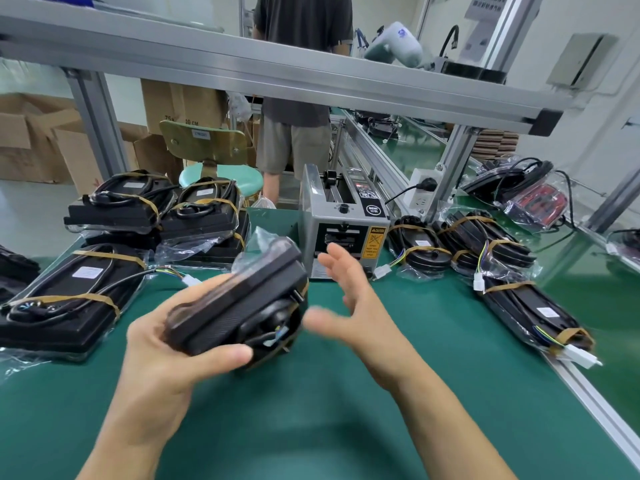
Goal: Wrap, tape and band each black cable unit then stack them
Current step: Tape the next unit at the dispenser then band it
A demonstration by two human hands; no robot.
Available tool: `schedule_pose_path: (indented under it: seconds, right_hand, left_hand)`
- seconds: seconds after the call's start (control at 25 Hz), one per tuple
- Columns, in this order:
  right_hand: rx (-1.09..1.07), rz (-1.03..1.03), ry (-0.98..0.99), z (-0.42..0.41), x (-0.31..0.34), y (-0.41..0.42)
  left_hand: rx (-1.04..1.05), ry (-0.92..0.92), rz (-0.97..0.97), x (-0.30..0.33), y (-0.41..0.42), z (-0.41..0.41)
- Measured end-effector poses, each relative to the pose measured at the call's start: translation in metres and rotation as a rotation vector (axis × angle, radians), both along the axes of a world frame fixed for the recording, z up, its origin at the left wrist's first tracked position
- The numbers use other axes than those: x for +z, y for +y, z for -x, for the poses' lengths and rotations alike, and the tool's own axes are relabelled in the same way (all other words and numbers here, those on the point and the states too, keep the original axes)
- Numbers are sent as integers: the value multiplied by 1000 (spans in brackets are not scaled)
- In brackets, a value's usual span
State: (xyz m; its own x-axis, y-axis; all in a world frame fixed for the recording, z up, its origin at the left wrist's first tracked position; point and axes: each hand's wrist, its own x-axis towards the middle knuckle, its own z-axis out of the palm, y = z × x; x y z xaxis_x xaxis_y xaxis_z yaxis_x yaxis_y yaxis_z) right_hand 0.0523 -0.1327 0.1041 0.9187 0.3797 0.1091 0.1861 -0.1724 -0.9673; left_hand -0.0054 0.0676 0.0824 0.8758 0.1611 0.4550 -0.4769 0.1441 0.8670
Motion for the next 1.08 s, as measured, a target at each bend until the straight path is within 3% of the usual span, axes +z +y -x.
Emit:
schedule_pose_path:
  seconds: [0.08, 0.12, 0.24, 0.36, 0.48, 0.64, 1.0, 1.08]
  right_hand:
    - [167, 216, -108, 4, 4, -4]
    - [198, 216, -111, 5, 9, -5]
    - [116, 243, -169, 5, 26, -8]
    - [-69, 596, -506, -5, 29, -8]
    - [-51, 871, -714, -17, 22, 4]
    - [65, 769, -604, -28, 3, 19]
    - [61, 720, -645, -43, -24, 30]
    - [20, 680, -561, -42, -28, 23]
  left_hand:
    - [-211, -35, 204, -5, 5, 3]
    - [-292, -41, 261, -7, 5, 4]
    - [-263, 95, 309, -16, 14, 4]
    - [144, 153, 16, -15, 27, 7]
    - [136, 33, -272, -14, 26, 8]
    - [30, 139, -226, -22, 16, 5]
    - [136, 193, -92, -49, 15, -3]
    - [210, 178, -56, -51, 9, -5]
